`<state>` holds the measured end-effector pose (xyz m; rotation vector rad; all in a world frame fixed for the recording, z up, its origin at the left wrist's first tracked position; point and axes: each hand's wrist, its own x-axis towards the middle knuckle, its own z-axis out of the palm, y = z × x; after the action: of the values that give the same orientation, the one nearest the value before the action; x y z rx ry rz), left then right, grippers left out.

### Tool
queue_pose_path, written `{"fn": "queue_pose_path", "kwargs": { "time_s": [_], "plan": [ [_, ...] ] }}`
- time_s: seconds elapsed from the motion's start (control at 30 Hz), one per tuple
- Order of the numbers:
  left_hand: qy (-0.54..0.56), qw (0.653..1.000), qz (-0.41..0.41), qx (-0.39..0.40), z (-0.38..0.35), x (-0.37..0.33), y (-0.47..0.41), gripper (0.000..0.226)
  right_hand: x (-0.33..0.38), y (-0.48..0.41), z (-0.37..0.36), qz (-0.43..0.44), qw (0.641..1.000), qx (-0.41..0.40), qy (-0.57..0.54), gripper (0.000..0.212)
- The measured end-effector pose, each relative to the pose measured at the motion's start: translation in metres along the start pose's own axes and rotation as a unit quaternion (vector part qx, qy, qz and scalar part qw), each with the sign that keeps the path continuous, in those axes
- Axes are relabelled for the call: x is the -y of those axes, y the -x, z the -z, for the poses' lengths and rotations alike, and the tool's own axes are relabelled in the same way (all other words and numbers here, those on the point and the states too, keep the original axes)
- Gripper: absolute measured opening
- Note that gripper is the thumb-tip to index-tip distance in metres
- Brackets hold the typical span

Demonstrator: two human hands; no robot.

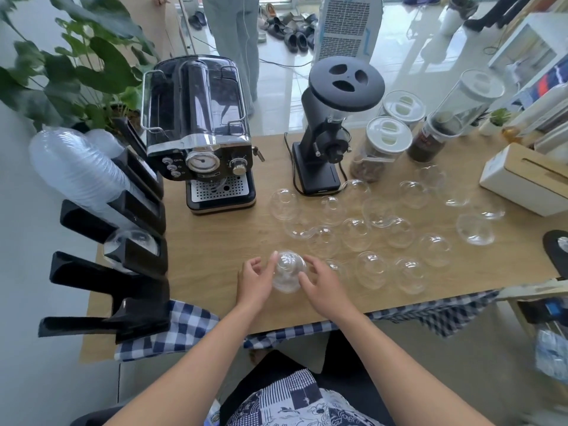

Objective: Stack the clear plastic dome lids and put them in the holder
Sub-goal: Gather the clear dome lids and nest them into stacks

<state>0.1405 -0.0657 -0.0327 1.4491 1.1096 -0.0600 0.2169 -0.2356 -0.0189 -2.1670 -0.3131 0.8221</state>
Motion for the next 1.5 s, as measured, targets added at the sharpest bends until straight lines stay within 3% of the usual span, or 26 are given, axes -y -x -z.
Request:
{"fn": "queue_pose_path", "kwargs": {
  "time_s": [0.1, 0.2, 0.3, 0.4, 0.53, 0.63, 0.87, 1.03, 1.13, 1.23, 1.33, 1.5],
  "plan": [
    [-0.025, 0.998, -0.049, -0.034, 0.008, -0.018, -0.003, 0.048, -0.007, 0.003, 0.021, 0.031, 0.997, -0.039, 0.054, 0.053],
    [-0.136, 0.976, -0.167, -0.022, 0.015, -0.037, -0.019, 0.029, -0.021, 0.006, 0.039, 0.037, 0.991, -0.067, 0.113, 0.051],
    [-0.274, 0.915, -0.296, 0.010, 0.016, -0.050, -0.044, 0.041, -0.034, 0.008, 0.050, 0.012, 0.986, -0.047, 0.158, 0.062],
    [-0.369, 0.853, -0.366, 0.054, 0.010, -0.067, -0.060, 0.060, -0.045, 0.010, 0.053, 0.003, 0.983, -0.018, 0.185, 0.074],
    [-0.489, 0.769, -0.400, 0.098, -0.010, -0.082, -0.072, 0.075, -0.056, 0.008, 0.054, -0.001, 0.978, 0.006, 0.206, 0.082],
    [-0.532, 0.740, -0.400, 0.099, -0.024, -0.082, -0.077, 0.059, -0.059, 0.004, 0.055, 0.001, 0.977, 0.009, 0.211, 0.082],
    [-0.496, 0.770, -0.391, 0.084, -0.033, -0.075, -0.083, 0.019, -0.058, -0.003, 0.058, 0.009, 0.972, 0.020, 0.233, 0.081],
    [-0.290, 0.880, -0.372, 0.055, -0.020, -0.074, -0.072, 0.011, -0.065, -0.006, 0.058, 0.019, 0.966, 0.033, 0.257, 0.081],
    [-0.151, 0.949, -0.272, 0.058, -0.003, -0.076, -0.053, 0.014, -0.067, -0.008, 0.057, 0.023, 0.964, 0.030, 0.262, 0.081],
    [-0.010, 0.983, -0.179, 0.028, 0.018, -0.061, -0.043, 0.016, -0.065, -0.007, 0.056, 0.030, 0.965, 0.023, 0.258, 0.080],
    [0.126, 0.989, -0.072, -0.015, 0.043, -0.041, -0.040, 0.021, -0.062, -0.002, 0.055, 0.031, 0.970, 0.020, 0.240, 0.079],
    [0.295, 0.954, 0.041, -0.046, 0.067, -0.013, -0.035, 0.029, -0.052, 0.006, 0.055, 0.045, 0.976, 0.002, 0.214, 0.080]
  ]
}}
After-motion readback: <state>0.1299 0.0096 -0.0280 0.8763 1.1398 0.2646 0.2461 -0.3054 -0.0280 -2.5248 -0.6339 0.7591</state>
